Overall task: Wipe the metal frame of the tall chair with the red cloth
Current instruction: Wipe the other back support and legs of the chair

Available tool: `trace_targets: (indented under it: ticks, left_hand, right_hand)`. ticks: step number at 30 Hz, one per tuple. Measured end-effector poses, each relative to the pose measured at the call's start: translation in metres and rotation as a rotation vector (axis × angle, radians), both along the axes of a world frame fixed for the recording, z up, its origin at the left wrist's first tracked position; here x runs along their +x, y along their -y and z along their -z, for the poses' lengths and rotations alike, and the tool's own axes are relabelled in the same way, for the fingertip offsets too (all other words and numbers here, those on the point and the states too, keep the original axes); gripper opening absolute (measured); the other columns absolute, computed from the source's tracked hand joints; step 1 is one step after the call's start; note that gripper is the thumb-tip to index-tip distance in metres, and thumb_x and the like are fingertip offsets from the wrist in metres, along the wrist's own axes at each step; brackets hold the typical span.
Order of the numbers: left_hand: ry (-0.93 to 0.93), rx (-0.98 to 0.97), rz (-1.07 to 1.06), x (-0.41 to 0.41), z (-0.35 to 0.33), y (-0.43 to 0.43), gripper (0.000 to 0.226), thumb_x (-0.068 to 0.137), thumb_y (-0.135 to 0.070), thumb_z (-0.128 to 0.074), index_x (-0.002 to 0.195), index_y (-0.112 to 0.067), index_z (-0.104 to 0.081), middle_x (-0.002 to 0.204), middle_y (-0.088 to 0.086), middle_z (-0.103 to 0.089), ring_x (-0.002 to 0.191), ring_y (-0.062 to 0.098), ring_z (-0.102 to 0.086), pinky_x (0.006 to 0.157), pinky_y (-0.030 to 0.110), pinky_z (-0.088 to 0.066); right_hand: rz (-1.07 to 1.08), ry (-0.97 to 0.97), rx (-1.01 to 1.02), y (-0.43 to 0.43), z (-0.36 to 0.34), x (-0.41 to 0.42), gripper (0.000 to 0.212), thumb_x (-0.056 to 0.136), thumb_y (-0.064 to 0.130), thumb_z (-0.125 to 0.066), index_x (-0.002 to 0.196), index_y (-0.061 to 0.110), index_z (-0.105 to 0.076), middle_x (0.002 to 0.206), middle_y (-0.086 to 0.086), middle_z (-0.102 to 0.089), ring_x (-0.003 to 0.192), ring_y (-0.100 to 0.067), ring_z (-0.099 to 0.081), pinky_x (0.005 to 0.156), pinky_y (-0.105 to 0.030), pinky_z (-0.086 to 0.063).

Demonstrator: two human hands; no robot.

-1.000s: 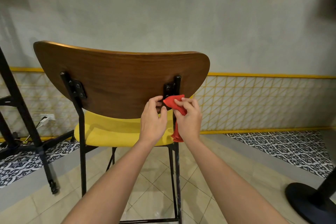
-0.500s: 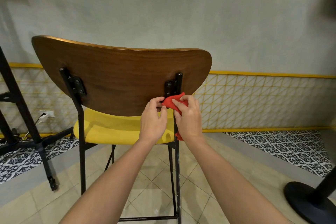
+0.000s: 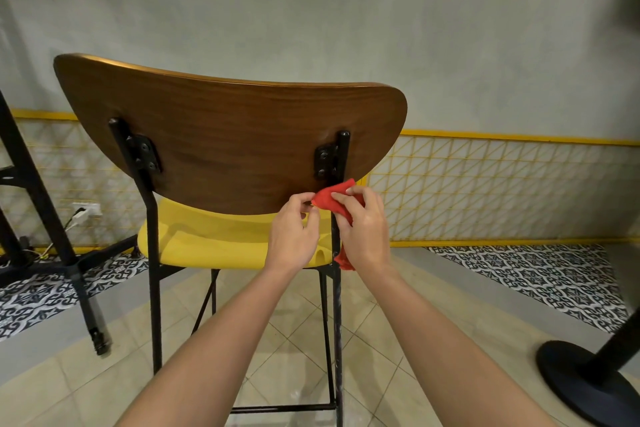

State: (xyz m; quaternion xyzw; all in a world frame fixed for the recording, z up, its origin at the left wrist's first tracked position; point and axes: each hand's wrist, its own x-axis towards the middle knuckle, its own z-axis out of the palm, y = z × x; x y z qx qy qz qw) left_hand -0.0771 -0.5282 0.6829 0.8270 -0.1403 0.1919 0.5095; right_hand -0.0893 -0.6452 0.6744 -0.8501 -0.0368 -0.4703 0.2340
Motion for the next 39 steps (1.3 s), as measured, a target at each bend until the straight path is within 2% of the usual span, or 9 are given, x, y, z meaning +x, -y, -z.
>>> trace_targets:
  ticks: [5, 11, 15, 17, 21, 25, 30, 34, 39]
  left_hand:
    - [-0.016, -0.01, -0.004, 0.003, 0.004, 0.001, 0.028, 0.098, -0.024, -0.045, 0.124, -0.018, -0.053, 0.104, -0.007, -0.059, 0.096, 0.008, -0.052, 0.082, 0.021, -0.041]
    - [-0.052, -0.002, -0.003, 0.004, 0.009, 0.0, 0.03, 0.098, -0.024, -0.044, 0.126, -0.02, -0.052, 0.107, -0.004, -0.06, 0.104, 0.013, -0.055, 0.085, 0.024, -0.043]
    - [-0.047, -0.004, 0.012, 0.003, 0.005, 0.001, 0.031, 0.097, -0.024, -0.044, 0.127, -0.019, -0.053, 0.101, -0.008, -0.057, 0.103, 0.014, -0.055, 0.083, 0.022, -0.04]
    - [-0.047, -0.014, 0.019, 0.003, 0.004, 0.002, 0.031, 0.098, -0.023, -0.044, 0.127, -0.018, -0.053, 0.101, -0.007, -0.057, 0.103, 0.015, -0.055, 0.082, 0.022, -0.039]
    - [-0.045, -0.023, 0.028, 0.003, 0.002, 0.004, 0.031, 0.098, -0.022, -0.043, 0.128, -0.017, -0.052, 0.107, -0.003, -0.059, 0.103, 0.013, -0.055, 0.082, 0.021, -0.039]
    - [-0.039, -0.025, 0.022, 0.005, 0.003, 0.005, 0.031, 0.098, -0.023, -0.044, 0.127, -0.018, -0.053, 0.109, -0.002, -0.06, 0.1, 0.012, -0.054, 0.082, 0.02, -0.038]
    - [-0.053, -0.004, 0.014, 0.009, 0.009, 0.004, 0.03, 0.098, -0.024, -0.044, 0.126, -0.019, -0.054, 0.104, -0.006, -0.058, 0.095, 0.011, -0.054, 0.081, 0.023, -0.04]
    - [-0.072, 0.006, 0.011, 0.014, 0.018, 0.005, 0.029, 0.098, -0.024, -0.043, 0.124, -0.018, -0.054, 0.107, -0.005, -0.059, 0.093, 0.009, -0.054, 0.078, 0.022, -0.039]
    - [-0.107, 0.007, 0.01, 0.019, 0.031, 0.006, 0.028, 0.098, -0.023, -0.043, 0.123, -0.018, -0.055, 0.11, -0.001, -0.061, 0.089, 0.009, -0.053, 0.075, 0.021, -0.039]
  right_hand:
    - [-0.046, -0.03, 0.047, 0.0, 0.005, 0.006, 0.028, 0.079, 0.004, -0.069, 0.106, 0.012, -0.071, 0.108, -0.006, -0.057, 0.104, -0.022, -0.054, 0.083, -0.023, -0.043]
    - [-0.096, -0.187, 0.11, 0.009, 0.027, 0.008, 0.028, 0.081, -0.001, -0.064, 0.105, 0.011, -0.069, 0.108, -0.003, -0.057, 0.104, -0.02, -0.055, 0.09, -0.031, -0.049]
    - [-0.169, -0.142, 0.259, 0.011, 0.019, 0.002, 0.025, 0.085, 0.002, -0.059, 0.107, 0.012, -0.063, 0.105, 0.003, -0.053, 0.099, -0.008, -0.049, 0.085, -0.004, -0.035]
    - [-0.163, -0.064, 0.368, 0.012, 0.01, 0.002, 0.023, 0.085, 0.004, -0.059, 0.107, 0.011, -0.061, 0.104, 0.002, -0.053, 0.096, -0.003, -0.047, 0.082, 0.0, -0.032]
    - [-0.168, 0.01, 0.498, 0.009, -0.008, 0.008, 0.021, 0.088, 0.011, -0.059, 0.108, 0.013, -0.059, 0.105, -0.001, -0.056, 0.094, -0.004, -0.049, 0.079, -0.004, -0.036]
    - [-0.178, 0.004, 0.591, 0.0, -0.008, 0.016, 0.023, 0.091, 0.027, -0.057, 0.113, 0.022, -0.058, 0.106, 0.004, -0.06, 0.096, -0.008, -0.056, 0.08, -0.024, -0.047]
    - [-0.142, -0.047, 0.653, -0.017, 0.01, 0.018, 0.035, 0.093, 0.031, -0.054, 0.125, 0.02, -0.059, 0.102, 0.006, -0.057, 0.095, -0.005, -0.053, 0.081, -0.017, -0.042]
    - [-0.06, -0.103, 0.605, -0.022, 0.031, 0.023, 0.034, 0.095, 0.032, -0.05, 0.123, 0.018, -0.06, 0.104, 0.003, -0.058, 0.094, -0.006, -0.052, 0.072, -0.008, -0.036]
    - [0.066, -0.219, 0.528, -0.017, 0.056, 0.028, 0.036, 0.095, 0.037, -0.047, 0.122, 0.017, -0.06, 0.106, 0.001, -0.058, 0.099, -0.017, -0.056, 0.075, -0.023, -0.039]
